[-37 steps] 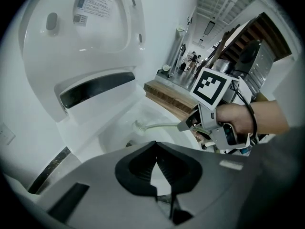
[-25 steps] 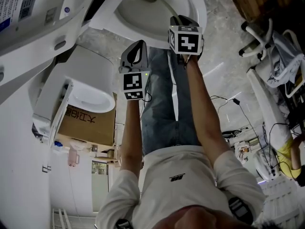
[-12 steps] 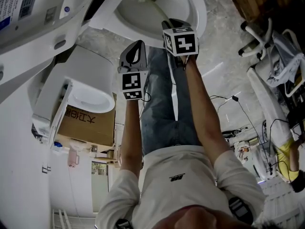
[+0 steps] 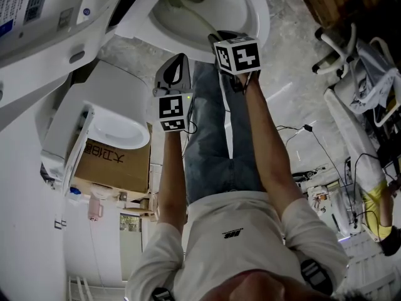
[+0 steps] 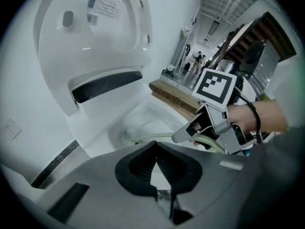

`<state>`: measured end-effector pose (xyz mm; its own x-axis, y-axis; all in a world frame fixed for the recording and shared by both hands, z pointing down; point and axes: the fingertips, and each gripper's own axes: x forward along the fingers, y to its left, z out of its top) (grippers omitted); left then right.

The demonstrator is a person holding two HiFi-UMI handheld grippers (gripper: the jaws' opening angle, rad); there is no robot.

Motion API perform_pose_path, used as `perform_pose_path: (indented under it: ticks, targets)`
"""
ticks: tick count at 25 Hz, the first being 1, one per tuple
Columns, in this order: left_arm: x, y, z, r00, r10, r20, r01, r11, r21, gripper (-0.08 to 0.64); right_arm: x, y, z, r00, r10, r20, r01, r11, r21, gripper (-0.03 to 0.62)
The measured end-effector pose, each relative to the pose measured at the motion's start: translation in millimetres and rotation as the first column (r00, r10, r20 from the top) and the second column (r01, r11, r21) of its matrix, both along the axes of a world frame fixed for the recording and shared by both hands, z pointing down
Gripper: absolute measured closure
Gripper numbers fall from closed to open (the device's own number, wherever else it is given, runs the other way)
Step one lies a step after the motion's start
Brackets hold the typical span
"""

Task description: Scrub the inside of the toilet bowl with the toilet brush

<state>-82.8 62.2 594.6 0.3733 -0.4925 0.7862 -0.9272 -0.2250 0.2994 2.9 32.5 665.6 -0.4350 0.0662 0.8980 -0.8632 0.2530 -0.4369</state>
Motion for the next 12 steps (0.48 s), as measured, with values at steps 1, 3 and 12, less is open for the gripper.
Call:
perform_pose_path:
  ticks: [1,3,12]
  targets:
    - [0.2,0.3,0.1,1.0,0.0,0.0,0.0,1.0,0.001,0.551,-0.9,2.1,-0.4,1.0,-0.013,0.005,0.013,1.0,-0.002,0.518]
    - [1.3,0.8,-0.6,1.0,0.0,0.0,0.0,1.0,0.003,0.551,-3.3,6.7,-2.2,0.999,-0.044,0.019,0.044,0.999,-0.002,0.518]
    - [8.0,5.6,-3.9,1.0,0.003,0.001,-0.003,1.0,0.013,0.551,4.1,28.4,-13.2,0.978,-0.206,-0.025,0.206,0.978,0.022,0.518]
